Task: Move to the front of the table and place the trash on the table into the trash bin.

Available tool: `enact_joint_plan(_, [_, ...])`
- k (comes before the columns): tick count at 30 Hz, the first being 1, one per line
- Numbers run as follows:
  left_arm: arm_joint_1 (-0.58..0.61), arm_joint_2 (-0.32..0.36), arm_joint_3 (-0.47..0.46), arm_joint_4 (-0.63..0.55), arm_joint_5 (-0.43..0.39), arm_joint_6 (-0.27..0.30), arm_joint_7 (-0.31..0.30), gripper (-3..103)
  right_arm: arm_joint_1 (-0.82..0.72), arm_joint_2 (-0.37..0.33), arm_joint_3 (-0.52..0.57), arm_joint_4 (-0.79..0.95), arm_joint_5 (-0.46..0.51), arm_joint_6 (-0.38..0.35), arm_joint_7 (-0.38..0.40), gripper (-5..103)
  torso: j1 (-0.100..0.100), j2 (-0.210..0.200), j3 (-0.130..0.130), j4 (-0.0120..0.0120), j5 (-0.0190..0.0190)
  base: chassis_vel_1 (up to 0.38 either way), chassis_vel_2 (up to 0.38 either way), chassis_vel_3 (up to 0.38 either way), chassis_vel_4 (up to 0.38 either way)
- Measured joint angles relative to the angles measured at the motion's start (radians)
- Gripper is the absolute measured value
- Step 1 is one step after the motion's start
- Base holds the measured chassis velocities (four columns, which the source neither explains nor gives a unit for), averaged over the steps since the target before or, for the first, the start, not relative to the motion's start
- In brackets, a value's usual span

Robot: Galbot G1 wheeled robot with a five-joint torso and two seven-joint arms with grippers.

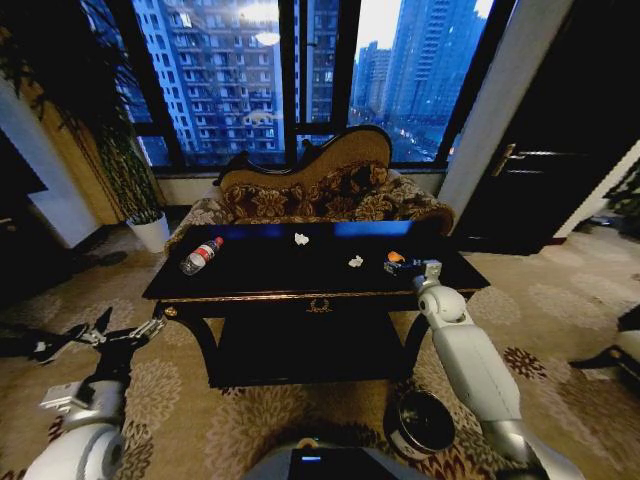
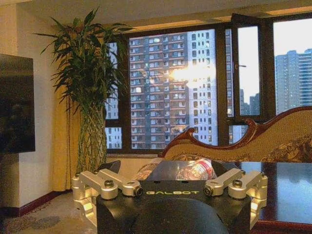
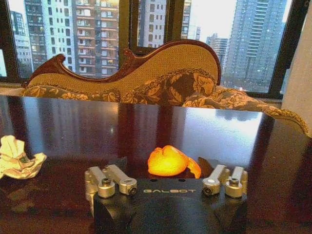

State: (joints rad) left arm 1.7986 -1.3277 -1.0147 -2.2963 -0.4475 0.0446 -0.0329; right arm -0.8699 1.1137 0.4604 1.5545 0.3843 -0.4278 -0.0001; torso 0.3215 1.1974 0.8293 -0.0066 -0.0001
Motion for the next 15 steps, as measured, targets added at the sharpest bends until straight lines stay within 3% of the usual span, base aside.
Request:
enact_joint_plan(6, [0.001, 0.001, -0.002, 0.000, -0.002, -0.006, 0.002, 100, 0.000, 0.001, -0.006, -0.001, -0.005, 0.001, 0.000, 62, 0.000, 0.000, 0.000, 0.0000, 0.0000, 0.000, 0.000, 0.000, 0.000])
enact_joint_plan(12, [0.003, 0.000, -0.002, 0.002, -0.003, -0.012, 0.003, 100, 0.003, 0.000, -0.012, -0.003, -0.005, 0.001, 0.000, 36, 0.000, 0.000, 0.000, 0.0000, 0.0000, 0.000, 0.000, 0.000, 0.000])
enact_joint_plan(15, [0.002, 0.001, -0.002, 0.004, -0.003, -0.013, 0.003, 100, 0.003, 0.001, -0.012, -0.003, -0.005, 0.001, 0.000, 33, 0.000, 0.000, 0.000, 0.0000, 0.0000, 0.000, 0.000, 0.000, 0.000])
